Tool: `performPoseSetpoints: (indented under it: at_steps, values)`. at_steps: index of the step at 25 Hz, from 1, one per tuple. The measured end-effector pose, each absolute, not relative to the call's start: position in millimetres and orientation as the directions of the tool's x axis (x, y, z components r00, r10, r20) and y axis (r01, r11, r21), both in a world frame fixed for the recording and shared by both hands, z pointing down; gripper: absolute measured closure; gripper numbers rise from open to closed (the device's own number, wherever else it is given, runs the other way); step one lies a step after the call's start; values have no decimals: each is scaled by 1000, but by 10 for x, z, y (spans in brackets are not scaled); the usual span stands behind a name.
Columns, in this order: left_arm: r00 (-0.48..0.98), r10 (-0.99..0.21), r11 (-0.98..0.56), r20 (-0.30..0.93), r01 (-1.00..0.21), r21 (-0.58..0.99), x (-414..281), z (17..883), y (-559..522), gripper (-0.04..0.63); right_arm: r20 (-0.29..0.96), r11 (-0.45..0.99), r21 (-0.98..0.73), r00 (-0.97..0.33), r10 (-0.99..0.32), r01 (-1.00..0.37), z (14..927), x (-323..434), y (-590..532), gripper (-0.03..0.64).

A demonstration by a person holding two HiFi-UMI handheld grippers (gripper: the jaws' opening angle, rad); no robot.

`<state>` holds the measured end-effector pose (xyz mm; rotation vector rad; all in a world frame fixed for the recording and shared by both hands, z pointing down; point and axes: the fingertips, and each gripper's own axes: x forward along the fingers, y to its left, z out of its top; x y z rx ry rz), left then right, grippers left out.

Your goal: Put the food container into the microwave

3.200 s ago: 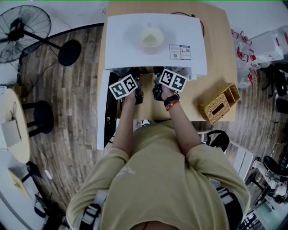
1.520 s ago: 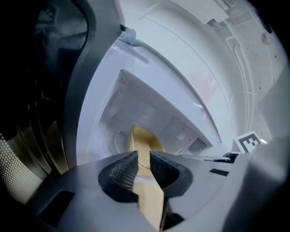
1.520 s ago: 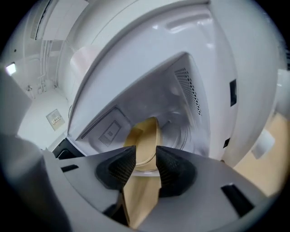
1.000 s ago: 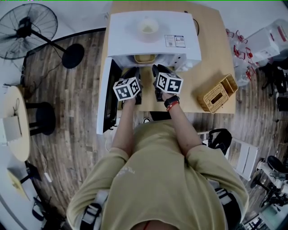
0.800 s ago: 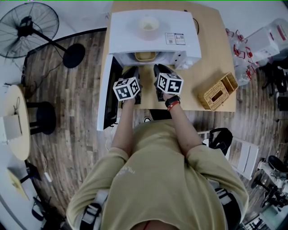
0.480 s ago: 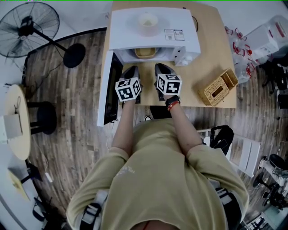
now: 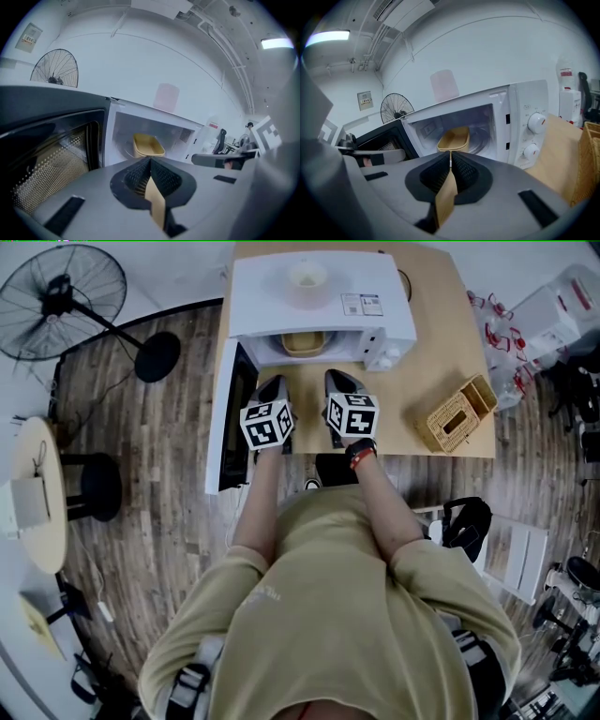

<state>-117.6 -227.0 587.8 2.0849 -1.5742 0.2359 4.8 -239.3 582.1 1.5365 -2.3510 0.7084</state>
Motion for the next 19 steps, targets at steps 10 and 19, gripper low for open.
performPoseSetpoints:
  at_steps: [10,19]
  values:
    - [332,-840,-222,429,-932,287,-1062,5850,-2304,574,448,323,-258,-409,-795,-910,5789,117,-2412,583]
    - [336,-830,-217,446,-930,298,-1023,5932,-2482,574,463,328,-252,-411,-785,-910,5845,118,-2580,584]
